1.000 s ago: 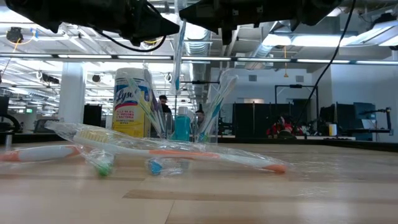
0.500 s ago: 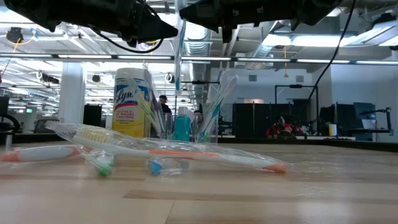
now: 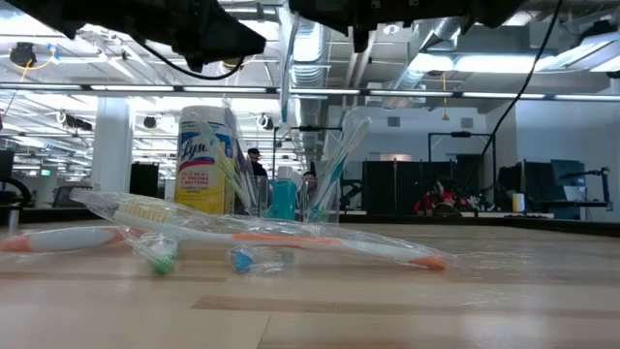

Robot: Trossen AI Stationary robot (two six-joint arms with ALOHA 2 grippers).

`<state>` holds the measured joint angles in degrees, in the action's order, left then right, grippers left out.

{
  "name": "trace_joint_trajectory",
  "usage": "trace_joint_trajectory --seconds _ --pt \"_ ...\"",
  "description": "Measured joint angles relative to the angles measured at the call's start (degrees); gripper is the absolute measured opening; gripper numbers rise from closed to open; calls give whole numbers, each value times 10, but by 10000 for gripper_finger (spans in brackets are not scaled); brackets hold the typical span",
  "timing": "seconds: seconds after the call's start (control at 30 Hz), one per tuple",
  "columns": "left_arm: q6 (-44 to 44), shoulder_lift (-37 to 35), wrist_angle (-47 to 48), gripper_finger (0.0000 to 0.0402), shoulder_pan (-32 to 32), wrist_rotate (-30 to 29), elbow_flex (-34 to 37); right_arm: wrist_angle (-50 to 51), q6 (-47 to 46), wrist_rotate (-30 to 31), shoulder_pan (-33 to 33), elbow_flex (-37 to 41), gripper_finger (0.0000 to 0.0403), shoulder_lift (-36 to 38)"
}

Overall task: Pick & Place toothbrushing station
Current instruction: Put the blue toothbrush into the transparent organizer

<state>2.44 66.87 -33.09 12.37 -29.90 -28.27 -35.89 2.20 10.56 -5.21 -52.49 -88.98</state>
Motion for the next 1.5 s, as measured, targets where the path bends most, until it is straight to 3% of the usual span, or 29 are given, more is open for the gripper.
trace_joint_trajectory --seconds 0.43,1.5 --pt "-14 -32 5 85 4 30 24 38 13 45 29 1 0 2" --pt "-14 -32 5 85 4 34 24 46 14 64 134 2 0 -15"
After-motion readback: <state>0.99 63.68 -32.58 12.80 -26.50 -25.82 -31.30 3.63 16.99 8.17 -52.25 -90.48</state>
